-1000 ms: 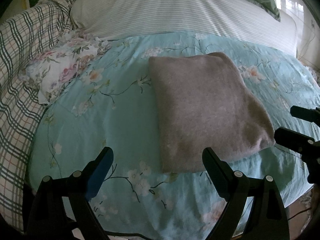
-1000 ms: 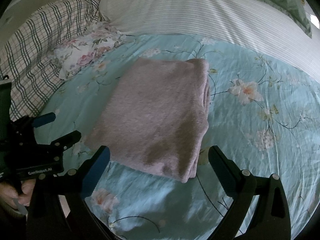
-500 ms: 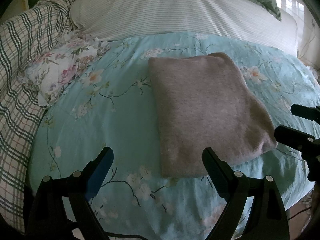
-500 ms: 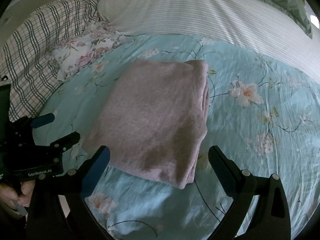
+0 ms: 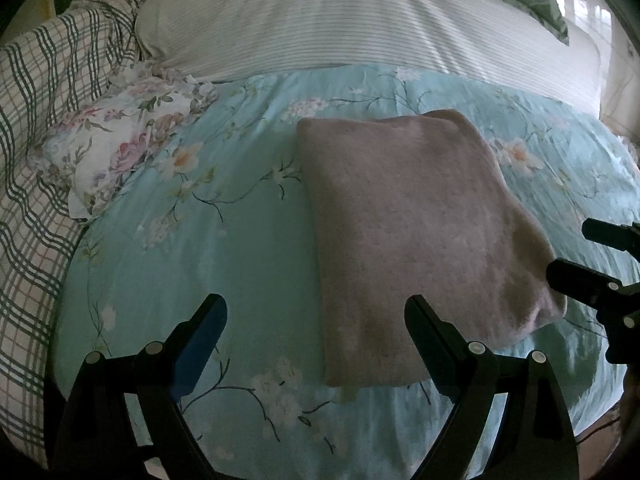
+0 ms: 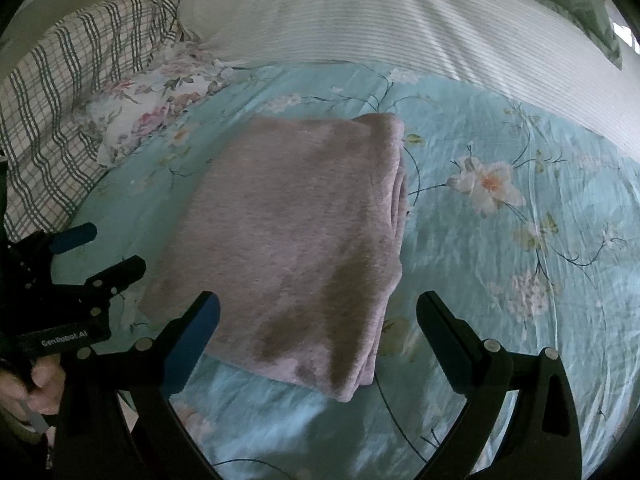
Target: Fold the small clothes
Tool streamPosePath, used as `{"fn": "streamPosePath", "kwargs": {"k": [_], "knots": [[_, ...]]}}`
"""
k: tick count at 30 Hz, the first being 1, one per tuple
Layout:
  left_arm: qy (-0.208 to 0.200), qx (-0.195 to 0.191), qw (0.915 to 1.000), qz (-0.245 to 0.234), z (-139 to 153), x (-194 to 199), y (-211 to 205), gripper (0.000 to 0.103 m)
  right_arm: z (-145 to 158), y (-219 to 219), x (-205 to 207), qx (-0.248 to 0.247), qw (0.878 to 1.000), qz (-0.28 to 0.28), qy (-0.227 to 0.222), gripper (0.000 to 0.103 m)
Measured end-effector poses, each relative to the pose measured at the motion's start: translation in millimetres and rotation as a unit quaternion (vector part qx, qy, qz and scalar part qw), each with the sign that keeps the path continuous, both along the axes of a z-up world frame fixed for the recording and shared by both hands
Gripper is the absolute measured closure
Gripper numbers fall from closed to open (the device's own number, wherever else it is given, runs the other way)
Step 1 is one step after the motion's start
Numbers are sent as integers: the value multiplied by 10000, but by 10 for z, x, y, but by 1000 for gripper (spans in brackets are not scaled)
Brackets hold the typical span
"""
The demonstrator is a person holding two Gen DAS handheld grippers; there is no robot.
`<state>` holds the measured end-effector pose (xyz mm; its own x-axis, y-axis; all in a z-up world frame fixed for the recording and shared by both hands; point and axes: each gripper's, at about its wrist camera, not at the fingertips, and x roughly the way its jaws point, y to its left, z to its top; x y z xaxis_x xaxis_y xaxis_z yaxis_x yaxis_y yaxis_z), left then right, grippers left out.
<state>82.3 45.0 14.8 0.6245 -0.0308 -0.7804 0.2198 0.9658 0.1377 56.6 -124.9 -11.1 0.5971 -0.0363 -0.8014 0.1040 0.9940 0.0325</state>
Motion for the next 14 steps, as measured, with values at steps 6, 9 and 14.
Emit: {"fn": "streamPosePath", "kwargs": {"k": [6,9,14], "knots": [[11,48,10000,40,-11,32,-17,12,-32,-71,34,53,10000,-39,26,4],[3,59,10000,61,-3,25,-29,12,-42,-98,46,60,10000,-35,39,4],[-16,80,9999,85,-6,24,-22,12,-78,-149,80,93,9999,-45,46,4]]}}
